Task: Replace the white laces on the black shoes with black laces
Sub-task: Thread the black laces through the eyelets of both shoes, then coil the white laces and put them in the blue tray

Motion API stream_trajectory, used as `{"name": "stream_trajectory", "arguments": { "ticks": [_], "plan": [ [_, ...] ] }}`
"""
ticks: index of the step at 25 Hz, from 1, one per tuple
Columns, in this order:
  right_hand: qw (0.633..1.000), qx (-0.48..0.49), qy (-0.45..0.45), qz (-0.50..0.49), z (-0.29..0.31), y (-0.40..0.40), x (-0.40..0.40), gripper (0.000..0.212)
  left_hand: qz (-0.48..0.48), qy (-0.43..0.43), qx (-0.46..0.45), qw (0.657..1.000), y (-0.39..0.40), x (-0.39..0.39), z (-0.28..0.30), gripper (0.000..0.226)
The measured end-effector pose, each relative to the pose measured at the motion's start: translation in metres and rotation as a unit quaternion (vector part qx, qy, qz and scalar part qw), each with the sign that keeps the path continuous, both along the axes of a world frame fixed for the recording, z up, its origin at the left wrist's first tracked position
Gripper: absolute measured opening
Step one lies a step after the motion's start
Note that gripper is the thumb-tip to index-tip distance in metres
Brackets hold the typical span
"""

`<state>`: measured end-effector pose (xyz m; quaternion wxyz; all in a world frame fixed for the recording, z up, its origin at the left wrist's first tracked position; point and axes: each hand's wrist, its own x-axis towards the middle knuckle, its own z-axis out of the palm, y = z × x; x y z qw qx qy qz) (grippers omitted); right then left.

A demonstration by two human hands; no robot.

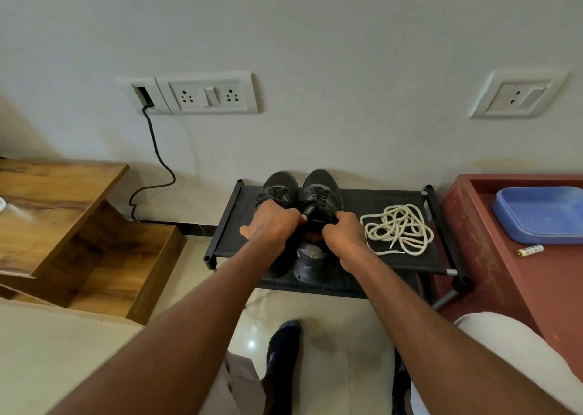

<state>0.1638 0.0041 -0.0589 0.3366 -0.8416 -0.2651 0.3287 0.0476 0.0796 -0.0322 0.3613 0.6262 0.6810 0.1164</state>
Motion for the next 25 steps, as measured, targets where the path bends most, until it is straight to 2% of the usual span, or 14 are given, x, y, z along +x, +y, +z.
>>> {"name": "stream_trajectory", "arguments": {
  "ticks": [4, 7, 10, 14, 17, 18, 21, 23, 25],
  "plan": [
    [0.999, 0.021, -0.013, -0.04, -0.004, -0.001, 0.002, 0.037, 0.046, -0.106, -0.049, 0.992, 0.013, -0.004, -0.012, 0.045],
    [0.999, 0.026, -0.006, -0.044, -0.002, 0.001, 0.001, 0.041, 0.041, -0.102, -0.038, 0.993, 0.02, -0.008, -0.013, 0.04],
    [0.999, 0.027, 0.009, -0.019, 0.0, -0.001, 0.003, 0.045, -0.003, -0.069, -0.028, 0.997, 0.02, -0.011, -0.007, 0.032],
    [0.998, 0.029, 0.055, 0.027, 0.007, -0.007, 0.011, 0.041, -0.055, -0.009, -0.013, 0.998, 0.016, -0.02, -0.002, 0.04],
    [0.996, 0.039, 0.036, 0.066, 0.025, -0.018, 0.022, 0.045, -0.085, 0.105, 0.115, 0.984, 0.005, -0.02, 0.018, 0.029],
    [0.996, 0.045, 0.017, 0.069, 0.033, -0.024, 0.029, 0.05, -0.086, 0.117, 0.171, 0.975, 0.0, -0.015, 0.025, 0.027],
    [0.995, 0.085, -0.007, 0.054, 0.061, -0.043, 0.054, 0.06, -0.09, 0.03, 0.259, 0.961, -0.029, 0.007, 0.045, 0.02],
    [0.992, 0.116, -0.032, 0.034, 0.079, -0.061, 0.074, 0.051, -0.141, -0.049, 0.244, 0.958, -0.057, 0.03, 0.048, 0.019],
    [0.989, 0.138, -0.055, 0.011, 0.092, -0.085, 0.092, 0.035, -0.206, -0.078, 0.19, 0.957, -0.081, 0.062, 0.045, 0.022]
  ]
}}
